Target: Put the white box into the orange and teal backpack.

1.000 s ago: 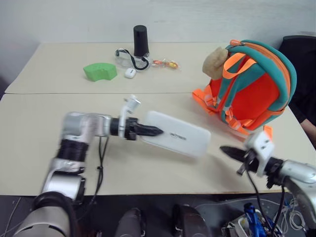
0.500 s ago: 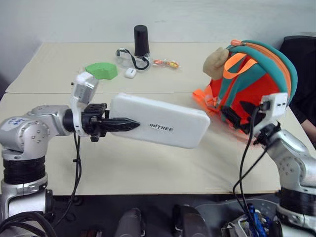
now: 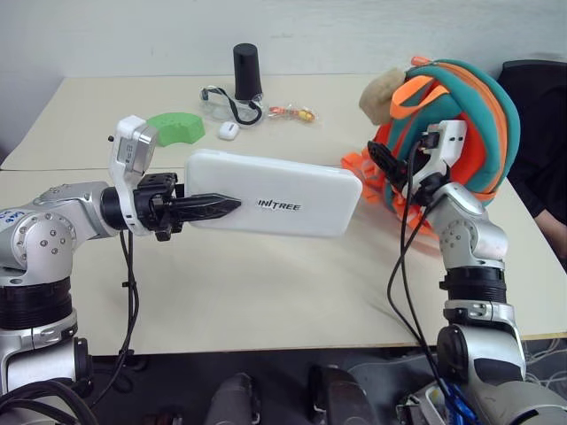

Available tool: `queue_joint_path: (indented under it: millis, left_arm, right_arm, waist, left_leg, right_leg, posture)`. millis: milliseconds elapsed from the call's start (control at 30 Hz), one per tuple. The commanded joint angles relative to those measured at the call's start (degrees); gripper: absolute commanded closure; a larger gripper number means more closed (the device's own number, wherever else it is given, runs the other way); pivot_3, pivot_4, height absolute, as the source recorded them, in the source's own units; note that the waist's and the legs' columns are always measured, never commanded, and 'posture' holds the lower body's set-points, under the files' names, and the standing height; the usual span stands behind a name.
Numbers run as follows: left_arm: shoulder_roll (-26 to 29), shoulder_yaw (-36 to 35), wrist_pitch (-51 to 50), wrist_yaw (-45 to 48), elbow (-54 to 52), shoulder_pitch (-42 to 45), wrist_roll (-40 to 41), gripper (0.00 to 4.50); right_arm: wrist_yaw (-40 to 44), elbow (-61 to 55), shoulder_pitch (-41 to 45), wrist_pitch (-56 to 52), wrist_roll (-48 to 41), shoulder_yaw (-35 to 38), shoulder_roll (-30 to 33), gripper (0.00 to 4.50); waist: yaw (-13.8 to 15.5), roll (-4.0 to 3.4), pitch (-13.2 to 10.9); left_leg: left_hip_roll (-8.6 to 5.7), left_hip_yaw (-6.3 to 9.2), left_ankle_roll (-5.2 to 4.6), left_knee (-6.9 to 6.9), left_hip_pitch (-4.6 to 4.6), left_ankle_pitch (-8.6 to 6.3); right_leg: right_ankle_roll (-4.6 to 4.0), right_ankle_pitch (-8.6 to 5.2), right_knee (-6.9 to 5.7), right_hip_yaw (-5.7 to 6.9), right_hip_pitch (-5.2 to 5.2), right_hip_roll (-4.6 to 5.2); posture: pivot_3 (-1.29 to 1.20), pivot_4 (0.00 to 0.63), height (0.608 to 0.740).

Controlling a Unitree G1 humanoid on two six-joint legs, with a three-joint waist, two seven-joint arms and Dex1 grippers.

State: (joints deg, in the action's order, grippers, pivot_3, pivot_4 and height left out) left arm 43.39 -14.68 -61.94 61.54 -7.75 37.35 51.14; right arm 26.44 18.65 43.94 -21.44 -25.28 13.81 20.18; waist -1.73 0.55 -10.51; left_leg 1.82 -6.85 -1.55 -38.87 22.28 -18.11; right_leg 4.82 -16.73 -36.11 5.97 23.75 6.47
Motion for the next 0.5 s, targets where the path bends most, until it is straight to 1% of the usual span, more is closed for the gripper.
queue_joint_path:
  millis: [33,133,233,267,367,467,500]
  left_arm:
    - [0.55,-1.81,2.06,-0.63,1.0,1.34,0.98,3.18]
    - [0.81,-2.26,2.95,-1.27,2.72,1.87,0.79,3.18]
    - [1.33,-2.49,4.07,-1.65,5.07,2.9,0.16,3.18]
    - [1.45,-2.47,4.52,-1.81,5.66,3.18,-0.09,3.18]
    - [2.0,-2.1,7.42,-2.68,10.24,5.73,-2.61,3.18]
    - [3.01,-1.38,10.16,-1.85,15.34,8.73,-5.03,3.18]
    - [3.29,-1.19,11.07,-1.26,17.65,10.19,-5.75,3.18]
  right_arm:
    - [3.33,-3.23,-0.15,1.92,-0.69,-0.37,0.56,2.43]
    - [5.42,-5.83,-1.87,1.38,-1.74,-0.06,0.9,3.52]
    - [8.34,-10.4,-4.62,-0.67,-4.25,0.68,1.79,4.48]
    - [9.06,-12.01,-5.54,-1.52,-5.15,0.85,2.08,4.48]
    - [15.08,-22.96,-12.16,-8.01,-12.3,1.31,5.9,4.48]
    - [21.44,-33.43,-19.18,-15.42,-21.31,2.83,12.0,4.48]
    - [24.1,-37.14,-22.3,-19.13,-26.29,4.33,15.13,4.48]
  waist:
    - [0.01,-0.01,0.0]
    - [0.09,-0.01,0.0]
    - [0.11,-0.01,0.0]
    - [0.14,-0.01,0.0]
    - [0.48,-0.01,0.0]
    - [0.58,0.0,-0.01]
    - [0.6,0.0,-0.01]
  left_leg:
    - [0.0,0.0,0.0,0.0,0.01,0.0]
    - [-0.01,0.0,0.0,-0.01,0.03,0.0]
    - [-0.01,0.01,0.0,0.0,0.03,0.0]
    - [0.0,0.01,0.0,0.0,0.03,0.0]
    - [0.0,0.06,0.0,0.02,0.06,0.0]
    - [-0.03,0.07,-0.01,0.07,0.08,-0.02]
    - [-0.06,0.06,-0.03,0.09,0.09,-0.03]
  right_leg:
    - [0.0,0.0,0.02,0.0,0.0,0.0]
    - [0.01,0.01,0.03,0.01,0.0,0.0]
    - [0.01,0.01,0.03,0.0,0.0,0.0]
    - [0.01,0.01,0.03,0.01,0.0,0.0]
    - [0.01,0.01,0.06,0.05,0.0,0.0]
    - [0.02,0.01,0.13,0.08,0.0,0.0]
    - [0.03,0.01,0.15,0.09,0.0,-0.01]
  posture:
    - [0.0,0.15,0.74]
    - [0.0,0.15,0.74]
    - [0.0,0.15,0.74]
    - [0.0,0.15,0.74]
    - [0.0,0.15,0.74]
    - [0.0,0.15,0.74]
    - [0.0,0.15,0.74]
